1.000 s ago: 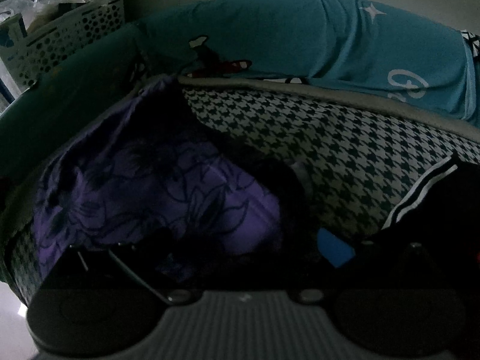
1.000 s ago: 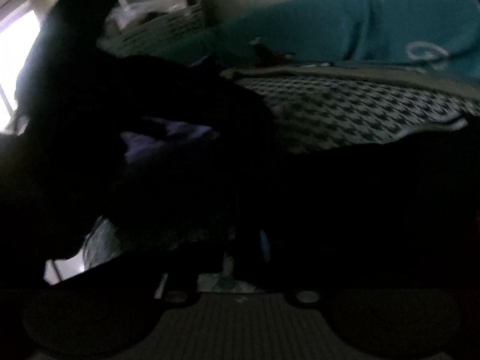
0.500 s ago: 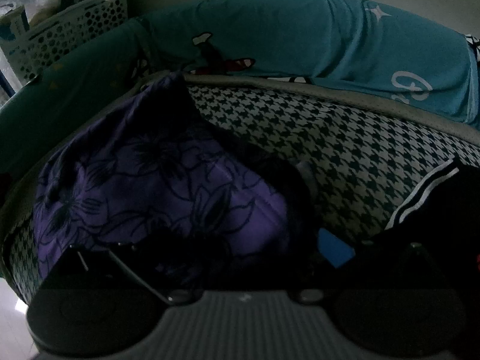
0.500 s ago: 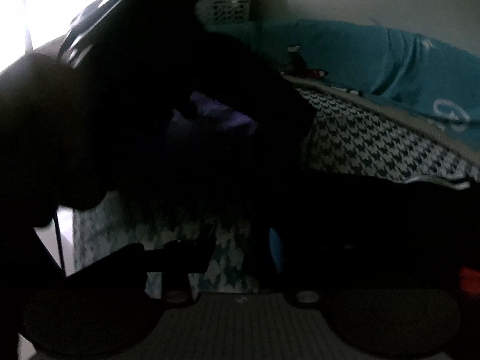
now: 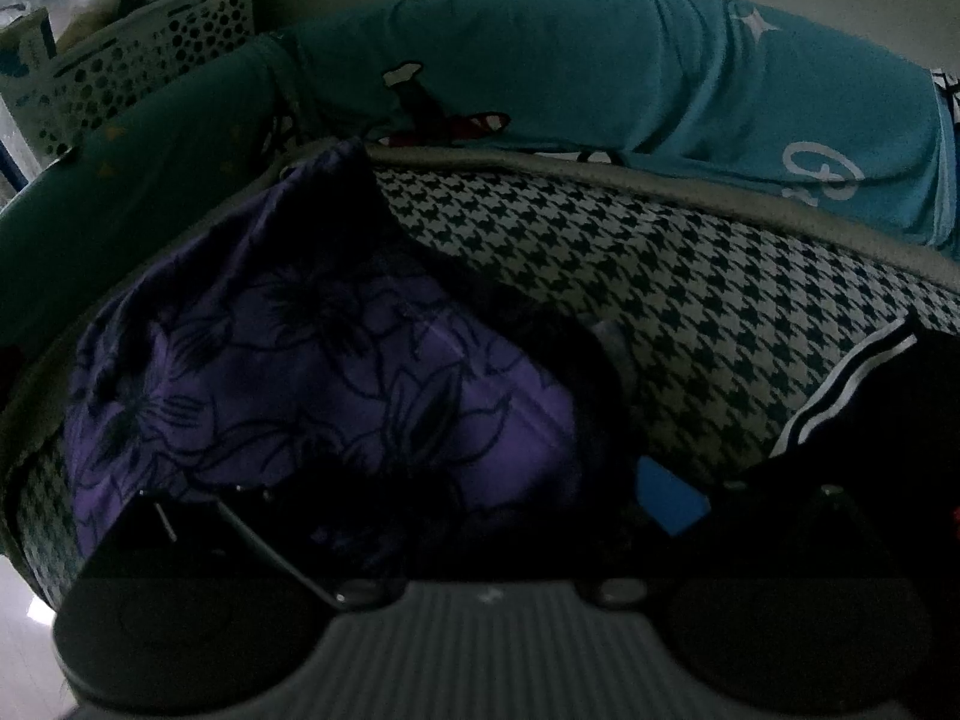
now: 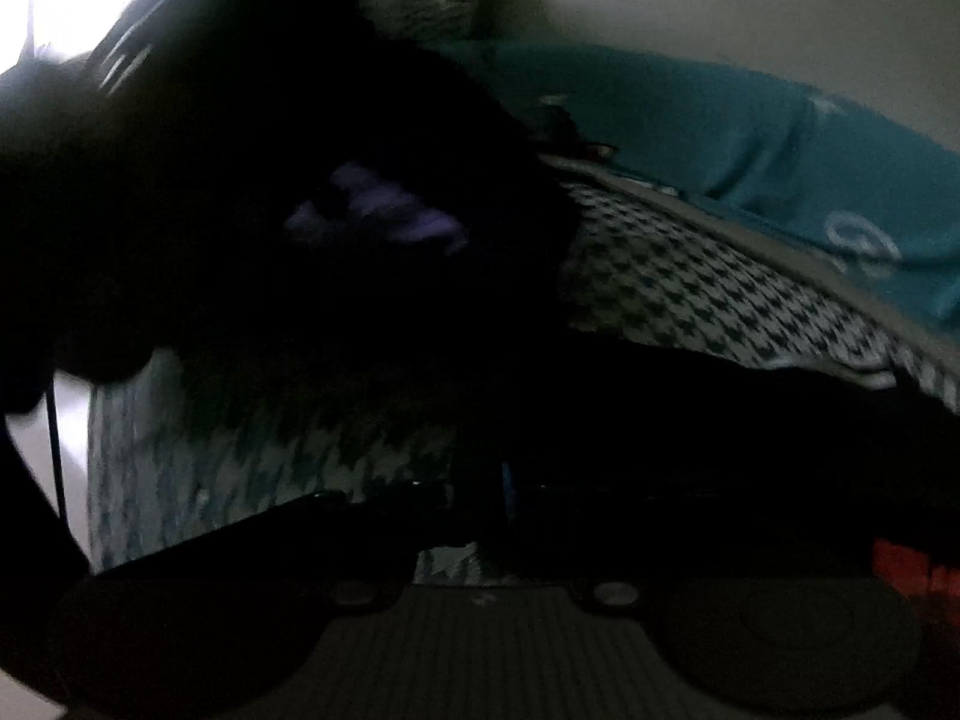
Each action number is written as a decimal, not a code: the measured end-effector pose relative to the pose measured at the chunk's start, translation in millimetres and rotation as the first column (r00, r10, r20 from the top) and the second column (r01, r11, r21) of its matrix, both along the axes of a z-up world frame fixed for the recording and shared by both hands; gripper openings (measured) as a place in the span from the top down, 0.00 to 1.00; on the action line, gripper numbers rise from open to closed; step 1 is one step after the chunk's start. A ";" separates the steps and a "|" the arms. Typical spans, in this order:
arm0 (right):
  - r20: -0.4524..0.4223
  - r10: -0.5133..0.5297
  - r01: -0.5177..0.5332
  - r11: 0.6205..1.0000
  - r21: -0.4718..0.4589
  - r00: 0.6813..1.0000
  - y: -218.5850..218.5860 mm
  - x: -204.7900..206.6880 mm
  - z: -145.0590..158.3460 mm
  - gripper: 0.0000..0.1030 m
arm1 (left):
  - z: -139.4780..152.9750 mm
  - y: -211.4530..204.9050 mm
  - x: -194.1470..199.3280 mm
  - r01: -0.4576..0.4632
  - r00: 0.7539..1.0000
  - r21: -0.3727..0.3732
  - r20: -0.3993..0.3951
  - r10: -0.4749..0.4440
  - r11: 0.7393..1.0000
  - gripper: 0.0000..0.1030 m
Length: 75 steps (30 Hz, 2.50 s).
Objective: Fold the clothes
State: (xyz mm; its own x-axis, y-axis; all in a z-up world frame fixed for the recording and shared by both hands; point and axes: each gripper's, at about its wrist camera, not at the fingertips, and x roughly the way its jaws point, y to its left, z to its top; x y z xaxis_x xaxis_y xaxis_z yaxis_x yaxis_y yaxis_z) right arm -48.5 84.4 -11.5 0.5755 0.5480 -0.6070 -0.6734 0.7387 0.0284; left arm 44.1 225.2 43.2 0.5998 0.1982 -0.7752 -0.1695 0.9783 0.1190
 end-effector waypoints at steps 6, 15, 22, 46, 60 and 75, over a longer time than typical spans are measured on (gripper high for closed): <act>-0.129 -0.105 0.122 0.983 0.137 0.986 -33.3 23.7 11.2 0.91 | -0.8 -3.4 0.2 0.002 1.000 0.009 -0.003 -0.002 1.000 0.00; -0.231 -0.227 0.281 0.930 0.237 0.946 -78.3 32.3 16.8 0.91 | -1.4 -3.3 1.2 0.002 1.000 0.009 -0.007 -0.002 1.000 0.00; -0.266 -0.370 0.433 0.867 0.245 0.890 -122.5 43.3 18.0 0.91 | -2.4 -9.6 0.1 0.014 1.000 0.019 -0.010 -0.014 1.000 0.00; 0.208 0.042 -0.030 0.998 -0.060 0.977 -54.8 -12.5 53.5 0.58 | -3.1 -19.7 -1.5 0.043 0.999 0.023 -0.010 -0.043 0.999 0.00; 0.263 0.338 -0.208 0.883 -0.422 0.904 -16.0 -22.1 8.5 0.58 | -2.3 -16.6 -5.8 0.063 0.998 0.009 -0.010 -0.063 0.998 0.00; 0.338 0.443 -0.164 0.774 -0.612 0.830 -3.0 -21.8 -23.9 0.67 | -1.7 -17.9 -7.5 0.063 0.998 -0.001 -0.008 -0.063 0.998 0.00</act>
